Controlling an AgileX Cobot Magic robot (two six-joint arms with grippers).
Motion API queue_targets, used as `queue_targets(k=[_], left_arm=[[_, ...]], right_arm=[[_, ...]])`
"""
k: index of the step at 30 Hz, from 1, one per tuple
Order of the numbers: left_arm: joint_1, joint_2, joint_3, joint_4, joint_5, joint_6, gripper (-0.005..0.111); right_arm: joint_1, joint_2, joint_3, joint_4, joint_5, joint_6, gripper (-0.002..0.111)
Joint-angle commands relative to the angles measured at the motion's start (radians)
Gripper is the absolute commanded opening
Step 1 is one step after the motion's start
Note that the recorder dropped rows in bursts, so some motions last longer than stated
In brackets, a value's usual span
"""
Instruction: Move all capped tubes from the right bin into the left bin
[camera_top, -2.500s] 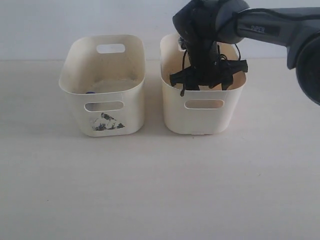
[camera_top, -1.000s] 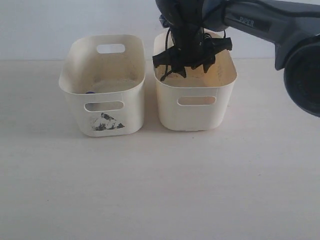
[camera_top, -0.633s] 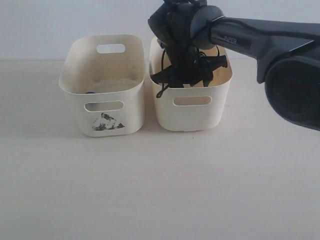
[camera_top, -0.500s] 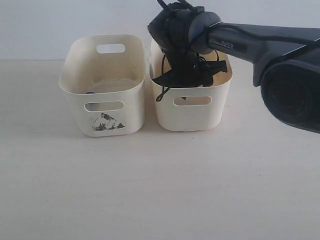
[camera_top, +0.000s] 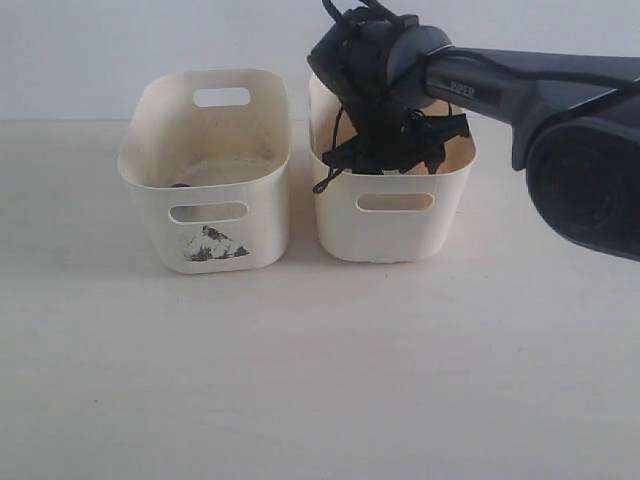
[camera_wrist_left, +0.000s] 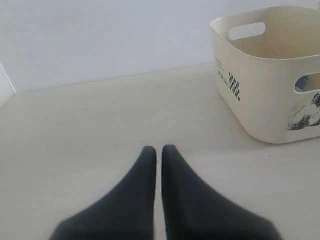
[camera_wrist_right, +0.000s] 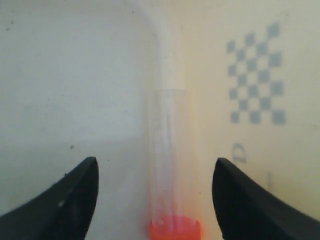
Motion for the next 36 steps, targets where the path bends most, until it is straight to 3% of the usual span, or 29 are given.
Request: queue_targets(k=[1, 36], left_arm=[[0.001, -0.002, -0.004, 0.0, -0.016, -0.012, 0.004], [0.001, -0.002, -0.004, 0.002, -0.016, -0.012, 0.004]], right_arm=[[-0.006, 0.001, -0.007, -0.006, 0.005, -0.005, 0.063], [-0.055, 0.107, -0.005, 0.038, 0.005, -0.025, 0.063]])
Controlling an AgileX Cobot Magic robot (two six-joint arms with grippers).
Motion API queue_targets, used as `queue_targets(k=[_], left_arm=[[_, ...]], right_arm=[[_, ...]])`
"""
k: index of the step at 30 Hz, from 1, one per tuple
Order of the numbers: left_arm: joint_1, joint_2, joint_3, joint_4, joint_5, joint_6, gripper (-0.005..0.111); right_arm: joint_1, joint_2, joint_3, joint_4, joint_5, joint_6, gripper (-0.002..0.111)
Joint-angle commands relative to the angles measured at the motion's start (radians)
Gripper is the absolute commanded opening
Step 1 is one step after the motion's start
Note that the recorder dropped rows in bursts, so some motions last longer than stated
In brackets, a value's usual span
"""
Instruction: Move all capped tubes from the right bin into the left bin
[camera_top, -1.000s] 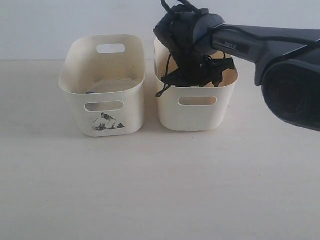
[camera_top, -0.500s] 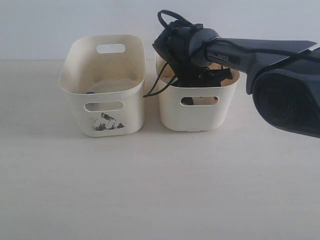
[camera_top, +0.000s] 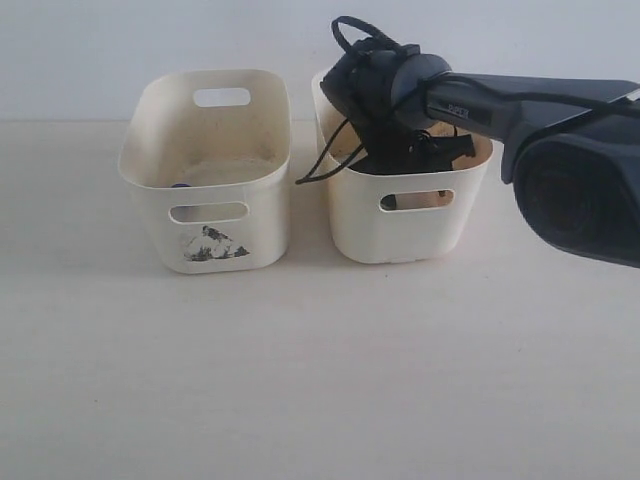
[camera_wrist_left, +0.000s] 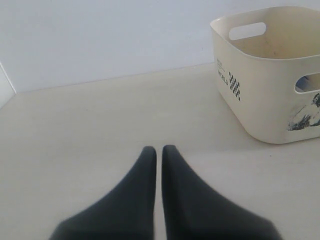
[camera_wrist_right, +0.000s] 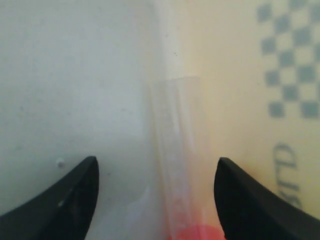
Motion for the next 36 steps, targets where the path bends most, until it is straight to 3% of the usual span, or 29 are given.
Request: queue_targets(k=[1, 8, 12, 36], left_arm=[[0.001, -0.002, -0.004, 0.002, -0.016, -0.012, 0.004], [0.001, -0.002, -0.004, 0.002, -0.016, -0.012, 0.004], [0.001, -0.002, -0.004, 0.002, -0.016, -0.012, 0.004], [0.001, -0.002, -0.004, 0.002, -0.016, -0.012, 0.004]], right_arm=[[-0.02, 0.03, 0.006, 0.03, 0.009, -0.016, 0.063], [-0.014, 0.002, -0.014, -0.134, 0.009, -0.067, 0.063], [-0.02, 0.009, -0.014, -0.13, 0.009, -0.101, 0.063], [-0.02, 0.09, -0.014, 0.252, 0.009, -0.368, 0.063]])
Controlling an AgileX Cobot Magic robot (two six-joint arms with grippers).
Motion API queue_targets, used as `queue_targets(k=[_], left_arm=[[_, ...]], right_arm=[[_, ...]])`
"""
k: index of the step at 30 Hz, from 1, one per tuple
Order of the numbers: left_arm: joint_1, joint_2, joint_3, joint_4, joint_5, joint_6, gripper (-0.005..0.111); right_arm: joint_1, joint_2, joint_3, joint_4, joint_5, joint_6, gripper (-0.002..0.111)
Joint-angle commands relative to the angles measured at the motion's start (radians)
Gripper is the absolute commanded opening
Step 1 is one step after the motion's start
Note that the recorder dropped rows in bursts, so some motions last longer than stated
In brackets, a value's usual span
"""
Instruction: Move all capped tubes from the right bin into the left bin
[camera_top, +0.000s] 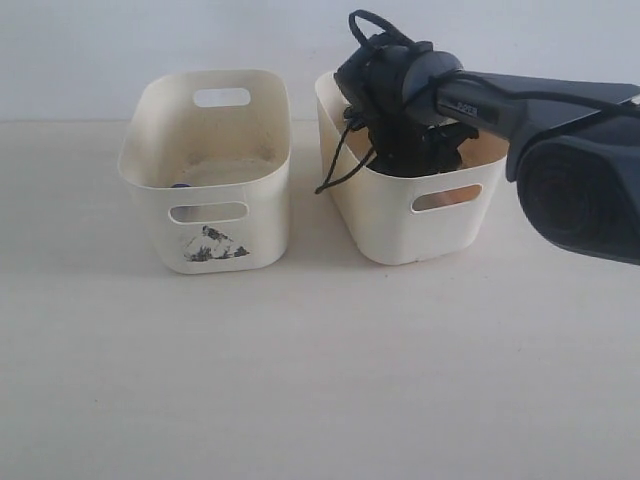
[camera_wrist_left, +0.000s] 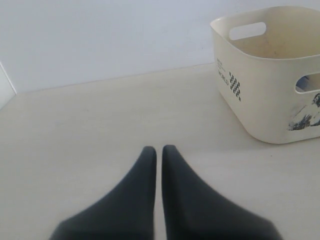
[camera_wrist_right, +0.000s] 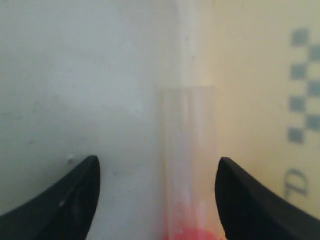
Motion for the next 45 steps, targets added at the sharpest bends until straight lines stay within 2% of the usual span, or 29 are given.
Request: queue_targets(k=[1, 15, 26, 40, 43, 45], left_arm=[[0.001, -0.002, -0.004, -0.001, -0.016, -0.012, 0.004], [0.001, -0.002, -0.004, -0.001, -0.016, -0.012, 0.004], [0.001, -0.002, -0.004, -0.001, -0.016, -0.012, 0.004], [0.001, -0.002, -0.004, -0.001, -0.016, -0.012, 0.004], [0.001, -0.002, -0.004, -0.001, -0.016, -0.012, 0.004], [0.001, -0.002, -0.004, -0.001, -0.016, -0.012, 0.004]], right_arm=[[0.003, 0.049, 0.028, 0.214, 0.006, -0.047, 0.063], [0.003, -0.042, 0.028, 0.227, -0.034, -0.053, 0.063], [0.003, -0.057, 0.028, 0.007, -0.017, -0.047, 0.063], [0.003, -0.005, 0.028, -0.014, -0.011, -0.047, 0.063], [0.003, 0.004, 0.028, -0.042, 0.006, -0.047, 0.051], [0.003, 0.009, 0.028, -0.069, 0.006, -0.02, 0.036]])
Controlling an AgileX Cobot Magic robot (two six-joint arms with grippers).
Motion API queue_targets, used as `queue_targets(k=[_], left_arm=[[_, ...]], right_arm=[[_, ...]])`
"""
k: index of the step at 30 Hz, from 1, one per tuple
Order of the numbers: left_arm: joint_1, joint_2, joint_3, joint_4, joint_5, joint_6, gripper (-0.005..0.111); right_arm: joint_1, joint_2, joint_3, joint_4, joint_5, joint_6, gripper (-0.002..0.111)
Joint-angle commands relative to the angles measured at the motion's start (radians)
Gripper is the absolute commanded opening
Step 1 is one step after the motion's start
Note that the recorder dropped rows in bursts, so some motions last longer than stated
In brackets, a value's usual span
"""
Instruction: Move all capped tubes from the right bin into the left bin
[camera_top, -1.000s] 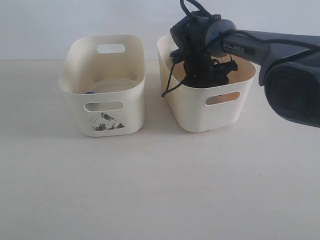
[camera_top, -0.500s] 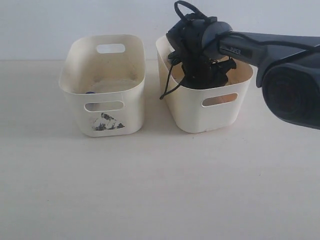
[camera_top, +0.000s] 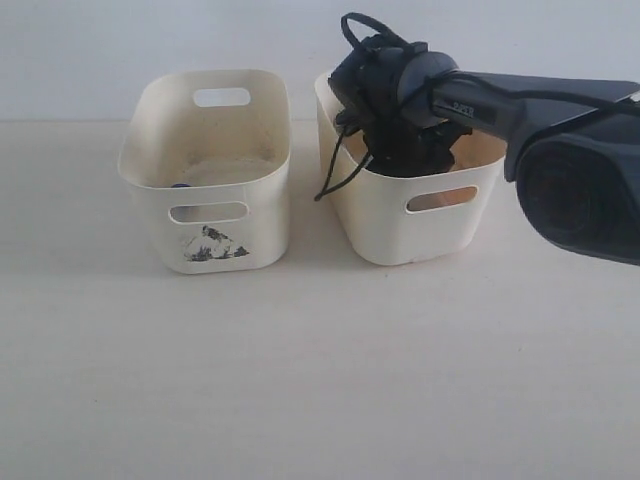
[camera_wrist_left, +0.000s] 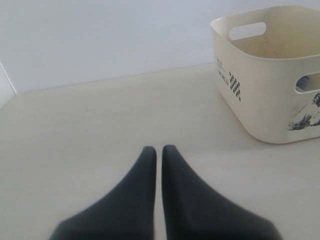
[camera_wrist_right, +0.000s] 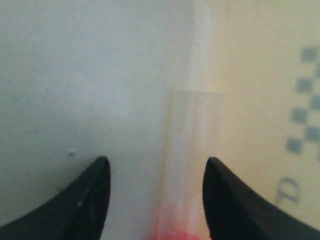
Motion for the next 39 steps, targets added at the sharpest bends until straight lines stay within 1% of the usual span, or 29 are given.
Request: queue_targets(k=[1, 3, 7, 8, 9, 18, 25, 30, 32, 34, 39], left_arm=[[0.001, -0.002, -0.004, -0.001, -0.016, -0.012, 0.004], [0.001, -0.002, -0.004, -0.001, -0.016, -0.012, 0.004], [0.001, -0.002, -0.004, -0.001, -0.016, -0.012, 0.004], [0.001, -0.002, -0.004, -0.001, -0.016, -0.012, 0.004], [0.001, -0.002, -0.004, -0.001, -0.016, -0.012, 0.004], [0.001, -0.002, -0.004, -0.001, -0.016, -0.012, 0.004], [0.001, -0.002, -0.004, -0.001, -0.016, -0.012, 0.004], [0.001, -0.002, -0.004, -0.001, -0.016, -0.012, 0.004], [0.001, -0.002, -0.004, -0.001, -0.016, -0.012, 0.004], [0.001, -0.002, -0.004, -0.001, -0.016, -0.012, 0.004], [0.001, -0.002, -0.004, -0.001, -0.016, -0.012, 0.004]], right_arm=[[-0.002, 0.036, 0.006, -0.037, 0.02, 0.038, 0.029], [-0.002, 0.036, 0.006, -0.048, 0.02, 0.06, 0.019], [-0.002, 0.036, 0.006, -0.05, 0.02, 0.065, 0.006], [-0.002, 0.036, 0.006, -0.05, 0.02, 0.065, 0.001], [-0.002, 0.036, 0.006, -0.05, 0.02, 0.065, 0.0], [-0.002, 0.028, 0.006, -0.069, 0.02, 0.083, 0.0], [-0.002, -0.024, 0.006, -0.099, 0.02, 0.124, 0.0], [-0.002, -0.074, 0.006, -0.102, -0.026, 0.124, 0.0], [-0.002, -0.089, 0.006, -0.105, -0.039, 0.124, 0.002], [-0.002, -0.096, 0.006, -0.115, -0.043, 0.124, 0.01], [-0.002, -0.096, 0.006, -0.115, -0.035, 0.124, 0.038]])
